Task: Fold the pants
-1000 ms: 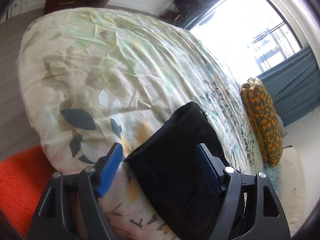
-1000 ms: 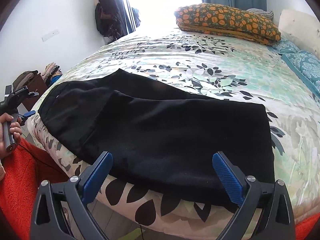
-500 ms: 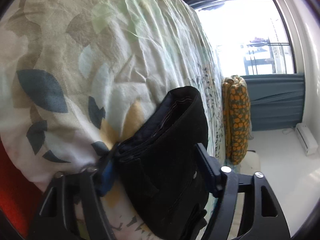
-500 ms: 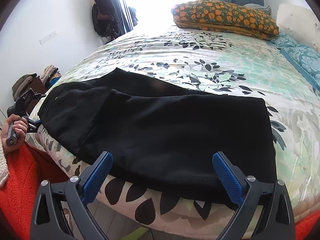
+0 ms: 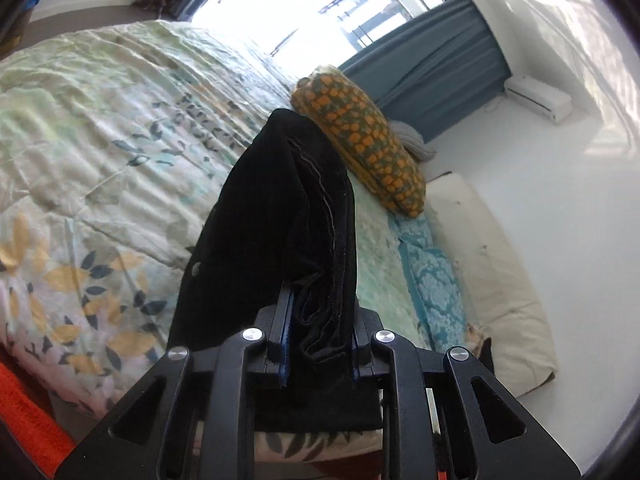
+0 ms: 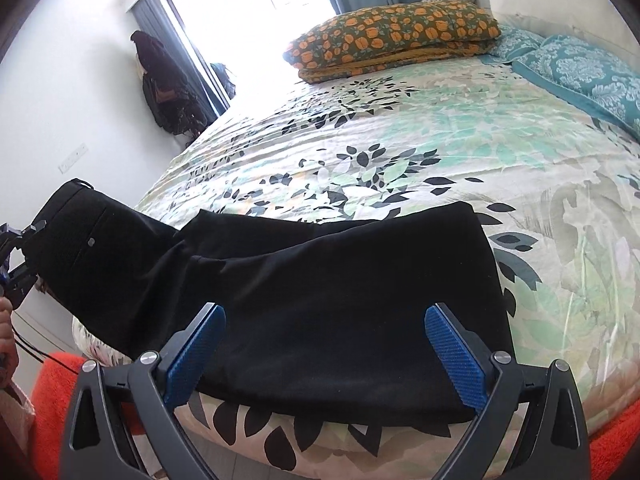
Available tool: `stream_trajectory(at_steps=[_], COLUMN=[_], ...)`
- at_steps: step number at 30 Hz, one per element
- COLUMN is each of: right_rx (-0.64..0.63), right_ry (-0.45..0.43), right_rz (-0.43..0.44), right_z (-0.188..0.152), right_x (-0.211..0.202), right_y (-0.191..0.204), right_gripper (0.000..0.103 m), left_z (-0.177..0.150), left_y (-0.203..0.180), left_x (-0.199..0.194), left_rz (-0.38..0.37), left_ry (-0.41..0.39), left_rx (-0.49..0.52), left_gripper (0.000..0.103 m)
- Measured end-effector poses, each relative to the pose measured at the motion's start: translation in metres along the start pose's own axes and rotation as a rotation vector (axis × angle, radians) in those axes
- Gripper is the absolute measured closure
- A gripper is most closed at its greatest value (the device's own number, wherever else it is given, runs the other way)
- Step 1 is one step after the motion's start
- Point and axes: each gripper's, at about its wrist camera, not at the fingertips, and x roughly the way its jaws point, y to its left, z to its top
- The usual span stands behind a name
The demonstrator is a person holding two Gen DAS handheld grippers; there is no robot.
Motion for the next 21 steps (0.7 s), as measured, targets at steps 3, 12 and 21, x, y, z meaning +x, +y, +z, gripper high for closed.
stream_trajectory(at_steps=[3, 12, 21], right_rx=[0.048, 0.368, 0.408], right_ry=[-0.035, 0.076, 0.354], right_rz=[0.011, 0.556, 0.699], right_z=[0.008, 0.022, 0.003], right_x=[-0.013, 0.003, 0.088], right_y=[-0.016, -0.061, 0.0], right_gripper=[0.003, 0.003, 0.006], left_z=[-0.032, -0.145, -0.164], left_y=[-0.047, -0.058, -0.09], left_x=[0.048, 0.171, 0.159], left_rz=[-0.036, 0.09, 0.061], left_ry=[0.114, 0.417, 0.504], left_rx=[0.109, 0.29, 0.507], left_gripper=[0.083, 0.084, 0.055])
